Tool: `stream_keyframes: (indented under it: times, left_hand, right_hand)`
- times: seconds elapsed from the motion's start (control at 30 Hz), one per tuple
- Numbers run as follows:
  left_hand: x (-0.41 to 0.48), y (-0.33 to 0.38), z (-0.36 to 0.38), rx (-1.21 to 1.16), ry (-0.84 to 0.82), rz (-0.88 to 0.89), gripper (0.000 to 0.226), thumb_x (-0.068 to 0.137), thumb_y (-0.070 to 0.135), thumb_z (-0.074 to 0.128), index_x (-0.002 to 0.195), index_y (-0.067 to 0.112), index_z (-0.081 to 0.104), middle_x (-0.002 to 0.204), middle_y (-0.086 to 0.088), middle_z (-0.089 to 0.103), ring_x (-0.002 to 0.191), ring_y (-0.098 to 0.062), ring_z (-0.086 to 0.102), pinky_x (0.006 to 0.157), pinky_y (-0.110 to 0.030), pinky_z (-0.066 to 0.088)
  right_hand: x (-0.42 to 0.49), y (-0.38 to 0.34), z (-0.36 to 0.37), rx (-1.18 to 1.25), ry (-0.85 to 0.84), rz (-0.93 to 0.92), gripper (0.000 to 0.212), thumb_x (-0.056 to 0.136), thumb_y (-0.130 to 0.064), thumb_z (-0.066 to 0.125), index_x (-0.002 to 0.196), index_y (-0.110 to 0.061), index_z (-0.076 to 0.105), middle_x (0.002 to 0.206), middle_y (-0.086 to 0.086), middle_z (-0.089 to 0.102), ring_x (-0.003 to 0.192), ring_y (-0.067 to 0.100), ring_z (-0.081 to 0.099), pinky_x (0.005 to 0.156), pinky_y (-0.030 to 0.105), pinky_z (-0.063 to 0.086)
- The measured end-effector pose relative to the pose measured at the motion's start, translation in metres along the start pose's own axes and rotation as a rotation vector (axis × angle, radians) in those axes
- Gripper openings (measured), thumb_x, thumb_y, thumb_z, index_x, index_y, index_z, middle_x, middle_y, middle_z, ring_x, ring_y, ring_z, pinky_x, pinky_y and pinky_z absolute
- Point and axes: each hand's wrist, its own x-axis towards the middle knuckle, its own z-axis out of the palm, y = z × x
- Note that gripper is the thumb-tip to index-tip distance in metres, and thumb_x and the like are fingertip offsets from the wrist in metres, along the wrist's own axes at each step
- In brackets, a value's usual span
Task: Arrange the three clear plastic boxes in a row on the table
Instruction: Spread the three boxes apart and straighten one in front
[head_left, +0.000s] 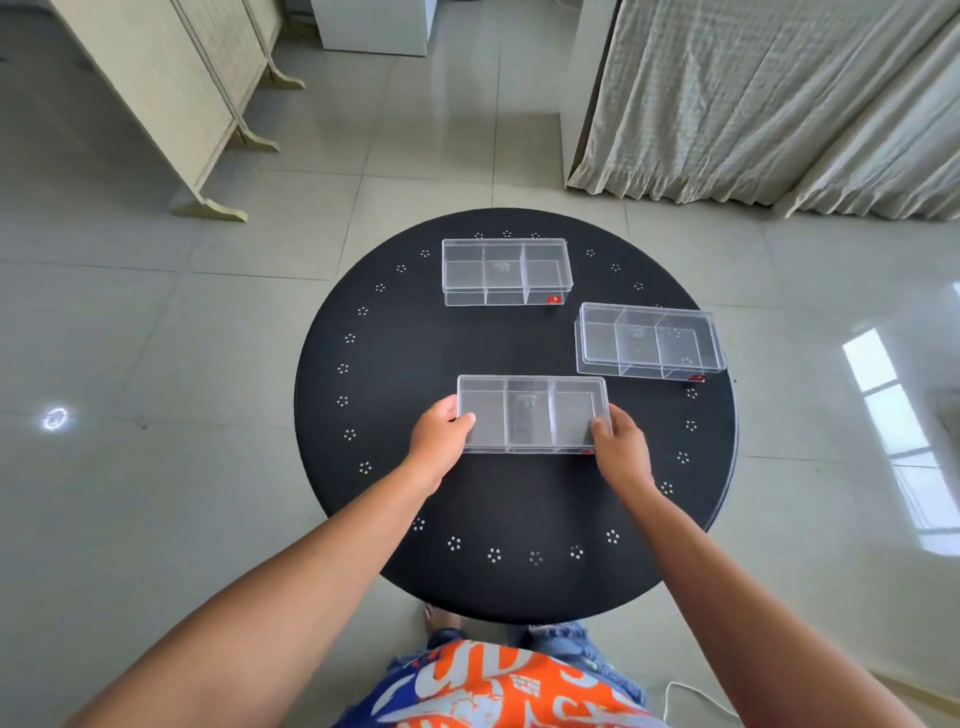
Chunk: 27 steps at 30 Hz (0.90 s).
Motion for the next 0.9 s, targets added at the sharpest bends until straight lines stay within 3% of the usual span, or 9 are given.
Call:
stream_keyframes:
  times: [0.17,0.3,0.4,0.57,0.77,0.9]
  left_hand:
    - [-0.004,-0.006,-0.019,-0.012,0.03,0.008,0.038,0.092,0.01,0.047,0.121,0.022,0.068,0.115,0.009,0.072,0.106,-0.011,0.068,0.094,-0.03,0.053]
    - [-0.006,-0.02,-0.056,-0.029,0.142,0.004,0.04,0.092,0.009,0.051,0.128,0.018,0.065,0.123,0.005,0.07,0.113,-0.013,0.065,0.1,-0.032,0.051]
    - [-0.008,-0.035,-0.088,-0.047,0.205,-0.024,0.039,0.093,0.01,0.053,0.131,0.016,0.064,0.124,0.002,0.07,0.113,-0.017,0.066,0.097,-0.033,0.052]
    - [-0.005,-0.059,-0.133,-0.062,0.309,-0.07,0.038,0.092,0.012,0.058,0.129,0.015,0.064,0.122,-0.005,0.071,0.11,-0.024,0.068,0.099,-0.044,0.053]
    - [0.001,-0.071,-0.157,-0.102,0.299,-0.101,0.039,0.091,0.01,0.059,0.129,0.015,0.065,0.12,-0.006,0.072,0.108,-0.025,0.069,0.098,-0.045,0.054]
    - [0.003,-0.073,-0.159,-0.112,0.281,-0.106,0.038,0.091,0.007,0.059,0.128,0.015,0.065,0.119,-0.006,0.072,0.108,-0.025,0.069,0.099,-0.045,0.054]
  right_hand:
    - [-0.019,-0.006,0.013,0.059,-0.007,0.009,0.02,0.091,-0.013,0.044,0.093,-0.015,0.063,0.088,0.011,0.068,0.077,0.021,0.057,0.066,0.031,0.045]
    - [-0.039,-0.018,0.035,0.115,-0.074,0.002,0.027,0.088,-0.013,0.051,0.083,-0.033,0.067,0.09,-0.01,0.075,0.087,0.018,0.069,0.081,0.034,0.053]
    - [-0.052,-0.028,0.058,0.13,-0.143,0.0,0.027,0.086,-0.012,0.053,0.094,-0.031,0.071,0.093,-0.012,0.076,0.09,0.014,0.072,0.087,0.037,0.055]
    - [-0.068,-0.044,0.095,0.154,-0.235,0.001,0.036,0.085,-0.01,0.051,0.111,-0.022,0.072,0.095,-0.014,0.077,0.089,0.009,0.073,0.088,0.033,0.057]
    - [-0.076,-0.051,0.116,0.101,-0.262,-0.022,0.032,0.084,-0.009,0.048,0.091,-0.03,0.072,0.088,-0.015,0.077,0.091,0.017,0.073,0.088,0.038,0.057]
    - [-0.075,-0.049,0.121,0.079,-0.254,-0.016,0.031,0.083,-0.011,0.048,0.091,-0.03,0.072,0.089,-0.009,0.077,0.087,0.022,0.072,0.086,0.04,0.057]
